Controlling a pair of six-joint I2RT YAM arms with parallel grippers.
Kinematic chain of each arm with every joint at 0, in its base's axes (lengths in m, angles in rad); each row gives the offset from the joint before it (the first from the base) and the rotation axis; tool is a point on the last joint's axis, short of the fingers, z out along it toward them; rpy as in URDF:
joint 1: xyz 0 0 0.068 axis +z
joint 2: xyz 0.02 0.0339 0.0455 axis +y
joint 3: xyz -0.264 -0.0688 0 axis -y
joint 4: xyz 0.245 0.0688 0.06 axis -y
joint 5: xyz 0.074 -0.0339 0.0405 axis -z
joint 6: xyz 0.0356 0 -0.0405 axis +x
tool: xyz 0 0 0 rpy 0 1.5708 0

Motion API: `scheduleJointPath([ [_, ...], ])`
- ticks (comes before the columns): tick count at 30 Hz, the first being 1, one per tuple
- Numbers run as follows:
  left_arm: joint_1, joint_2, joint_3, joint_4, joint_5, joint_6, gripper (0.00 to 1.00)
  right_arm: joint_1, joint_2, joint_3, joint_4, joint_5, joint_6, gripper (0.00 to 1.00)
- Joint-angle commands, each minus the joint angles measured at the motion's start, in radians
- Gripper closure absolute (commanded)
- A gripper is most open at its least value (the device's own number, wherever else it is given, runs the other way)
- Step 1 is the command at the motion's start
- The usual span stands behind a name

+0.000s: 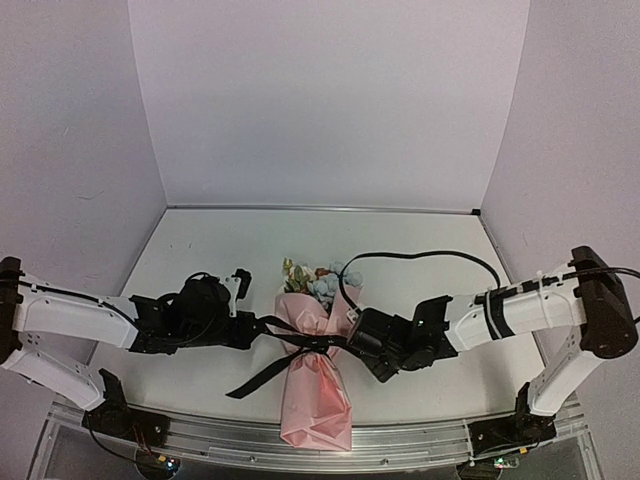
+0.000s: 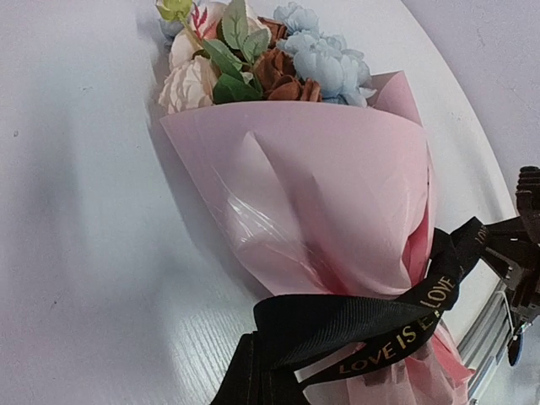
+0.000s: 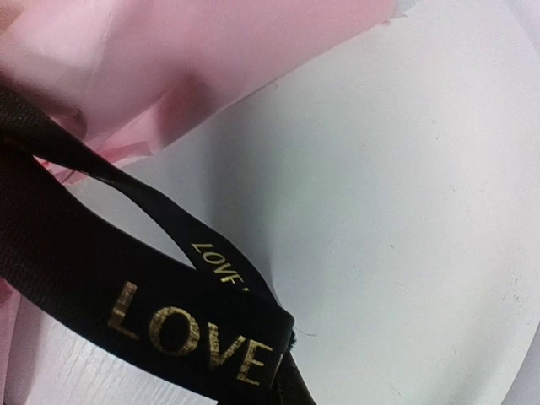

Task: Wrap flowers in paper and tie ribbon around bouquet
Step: Tie the half-tied ribbon around the folded bouquet.

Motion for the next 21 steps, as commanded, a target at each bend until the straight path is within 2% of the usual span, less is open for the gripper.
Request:
scheduleJointPath([
  [1, 0.000, -0.017, 0.000, -0.071, -0.057, -0.044, 1.00, 0.003, -0.041, -0.032, -0.111, 0.029, 0.097, 1.00],
  [4, 0.004, -0.001, 0.009, -0.128, -0.102, -0.078, 1.00, 0.002, -0.042, -0.060, -0.120, 0.032, 0.135, 1.00],
  [14, 0.053, 0.087, 0.013, -0.180, -0.081, -0.134, 1.00, 0.002, -0.065, -0.142, -0.162, 0.073, 0.219, 1.00],
  [21, 0.155, 0.105, -0.019, -0.188, -0.026, -0.173, 1.00, 0.002, -0.088, -0.212, -0.168, 0.125, 0.257, 1.00],
])
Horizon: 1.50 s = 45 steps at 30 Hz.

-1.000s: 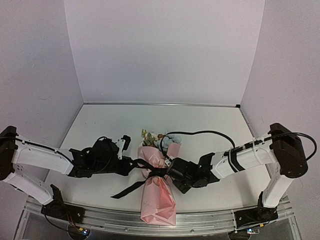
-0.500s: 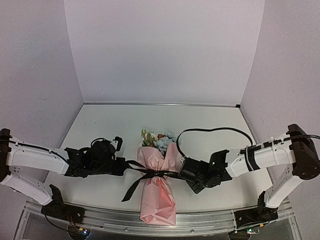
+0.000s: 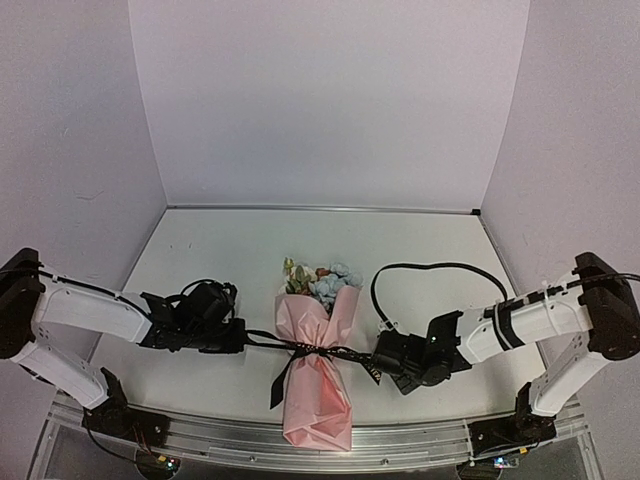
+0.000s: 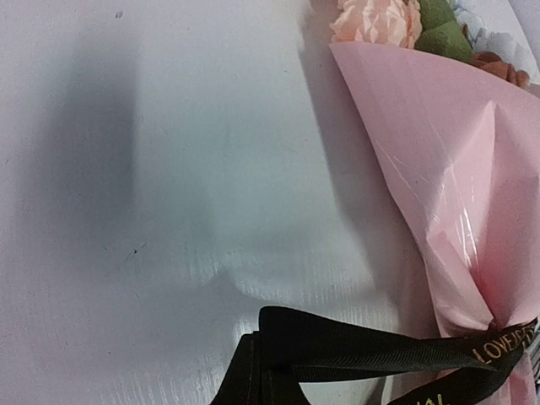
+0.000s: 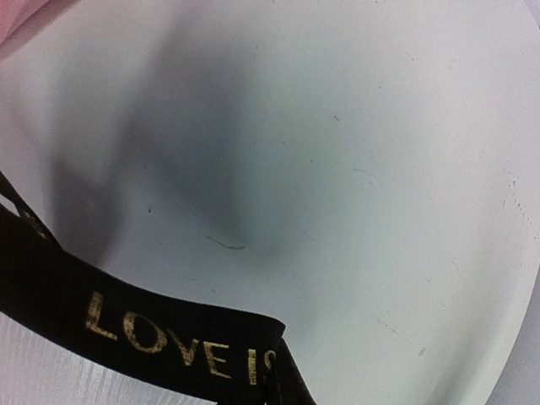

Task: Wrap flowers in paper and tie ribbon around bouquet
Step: Tie the half-tied ribbon around the folded bouquet.

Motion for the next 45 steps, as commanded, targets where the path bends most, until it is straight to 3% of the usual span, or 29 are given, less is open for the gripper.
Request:
scheduleJointPath([
  [1, 0.082, -0.001, -0.021, -0.054, 0.000, -0.033, 1.00, -0.002, -0.040, -0.057, -0.091, 0.089, 0.044, 1.00],
  [17, 0.243, -0.019, -0.036, -0.072, 0.077, -0.034, 1.00, -0.071, -0.129, -0.142, -0.118, 0.117, 0.098, 1.00],
  [45, 0.246, -0.166, -0.098, -0.041, 0.044, -0.083, 1.00, -0.083, -0.182, -0.140, -0.178, 0.209, 0.262, 1.00],
])
